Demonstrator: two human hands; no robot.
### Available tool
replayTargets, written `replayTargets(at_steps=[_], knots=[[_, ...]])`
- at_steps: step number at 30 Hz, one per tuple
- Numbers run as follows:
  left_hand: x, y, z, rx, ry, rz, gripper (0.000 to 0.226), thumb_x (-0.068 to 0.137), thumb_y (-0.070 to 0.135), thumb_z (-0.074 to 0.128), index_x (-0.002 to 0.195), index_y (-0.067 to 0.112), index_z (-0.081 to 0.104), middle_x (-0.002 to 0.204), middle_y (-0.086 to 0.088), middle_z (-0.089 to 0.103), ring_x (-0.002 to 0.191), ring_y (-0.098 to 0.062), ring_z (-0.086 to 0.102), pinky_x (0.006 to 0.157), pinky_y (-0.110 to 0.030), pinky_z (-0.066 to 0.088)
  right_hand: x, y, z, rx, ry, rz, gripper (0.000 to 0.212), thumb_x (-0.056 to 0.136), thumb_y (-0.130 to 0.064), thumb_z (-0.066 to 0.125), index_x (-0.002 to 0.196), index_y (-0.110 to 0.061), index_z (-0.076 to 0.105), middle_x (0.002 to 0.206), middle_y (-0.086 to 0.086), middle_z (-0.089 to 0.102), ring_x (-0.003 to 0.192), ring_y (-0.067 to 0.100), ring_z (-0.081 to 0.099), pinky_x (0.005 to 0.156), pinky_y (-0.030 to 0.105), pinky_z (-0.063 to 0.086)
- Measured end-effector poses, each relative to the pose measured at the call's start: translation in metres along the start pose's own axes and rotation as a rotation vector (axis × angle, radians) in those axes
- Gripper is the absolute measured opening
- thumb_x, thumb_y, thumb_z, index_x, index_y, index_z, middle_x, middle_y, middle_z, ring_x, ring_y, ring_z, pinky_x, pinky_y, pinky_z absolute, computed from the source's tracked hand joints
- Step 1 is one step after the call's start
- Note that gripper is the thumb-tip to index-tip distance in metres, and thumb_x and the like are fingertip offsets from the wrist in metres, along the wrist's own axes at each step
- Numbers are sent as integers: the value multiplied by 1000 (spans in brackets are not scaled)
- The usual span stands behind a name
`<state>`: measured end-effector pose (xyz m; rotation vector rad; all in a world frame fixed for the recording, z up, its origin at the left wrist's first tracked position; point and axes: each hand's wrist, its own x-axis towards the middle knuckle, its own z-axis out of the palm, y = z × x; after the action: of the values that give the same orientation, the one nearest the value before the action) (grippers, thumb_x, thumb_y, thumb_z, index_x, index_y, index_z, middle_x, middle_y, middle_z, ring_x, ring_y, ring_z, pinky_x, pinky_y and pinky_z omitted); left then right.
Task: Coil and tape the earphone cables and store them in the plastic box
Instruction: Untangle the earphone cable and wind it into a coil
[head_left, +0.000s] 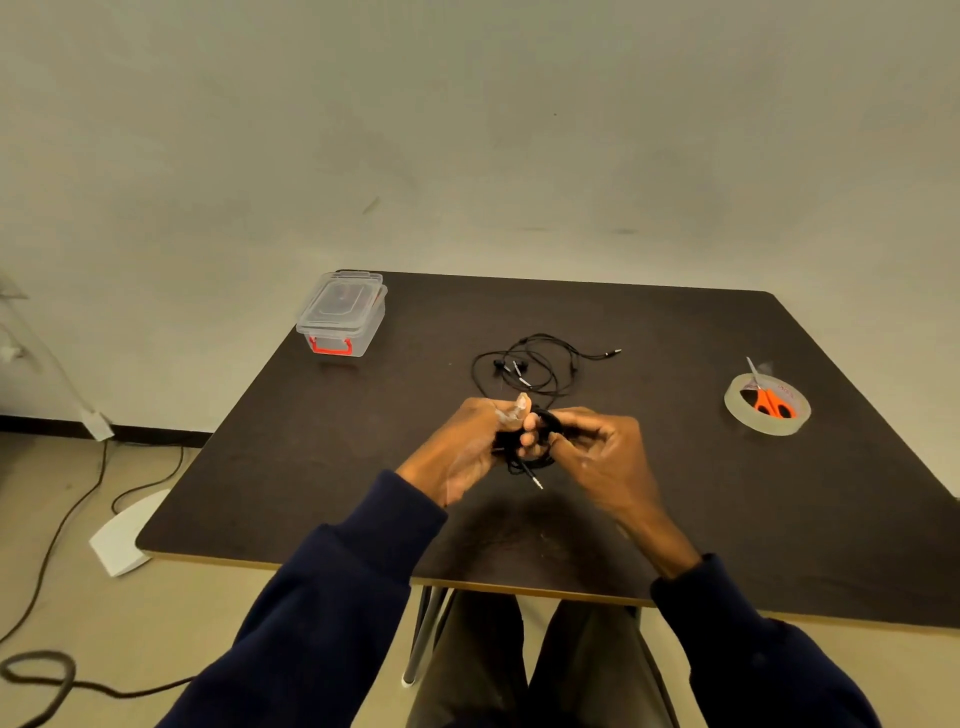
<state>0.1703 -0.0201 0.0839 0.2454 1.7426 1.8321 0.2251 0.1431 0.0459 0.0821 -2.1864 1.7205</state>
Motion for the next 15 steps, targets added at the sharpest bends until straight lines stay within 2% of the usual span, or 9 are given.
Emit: replayTargets(at_steps=[2,4,5,7,10,12,15], knots=[[1,-3,1,169,74,45,44,109,28,47,86,-3,69,80,-13,62,83,-21,61,92,-38,49,0,-6,-2,25,-6,26,29,91,4,69,96,-23,80,94,-1,80,86,15,77,75,26,62],[2,-6,2,252,111,64,47,108,32,49,98,-8,70,88,-19,68,89,-24,61,88,-38,47,1,-9,-4,52,-30,70,36,92,7,65,92,-27,79,90,-3,80,82,13,76,72,24,61],[2,-7,2,280,130,83,47,108,33,48,99,-8,70,88,-20,69,85,-22,61,84,-36,47,1,-10,-5,74,-49,94,37,93,8,63,94,-25,78,91,-3,80,82,13,76,72,24,61],[2,-9,4,351,173,148,49,108,34,47,89,-6,68,84,-20,70,76,-22,61,79,-35,48,1,-11,-8,109,-86,129,32,94,7,62,98,-21,77,94,-1,80,87,14,76,73,22,59],[3,-15,4,416,218,261,47,106,36,46,75,9,69,88,-16,73,88,-34,70,92,-53,56,2,-12,-10,99,-134,151,25,97,1,61,106,-17,76,99,1,80,94,15,76,77,21,58],[4,-16,3,428,235,292,46,106,34,46,69,18,68,87,-9,73,91,-32,70,94,-57,54,4,-10,-11,87,-144,160,25,99,-2,61,116,-15,72,104,0,80,98,14,76,80,22,59],[6,-16,2,364,240,299,48,108,29,46,64,24,63,75,-3,71,78,-24,67,91,-55,54,6,-8,-13,27,-148,178,20,100,-12,63,120,-15,66,104,-2,79,97,12,75,78,23,58]])
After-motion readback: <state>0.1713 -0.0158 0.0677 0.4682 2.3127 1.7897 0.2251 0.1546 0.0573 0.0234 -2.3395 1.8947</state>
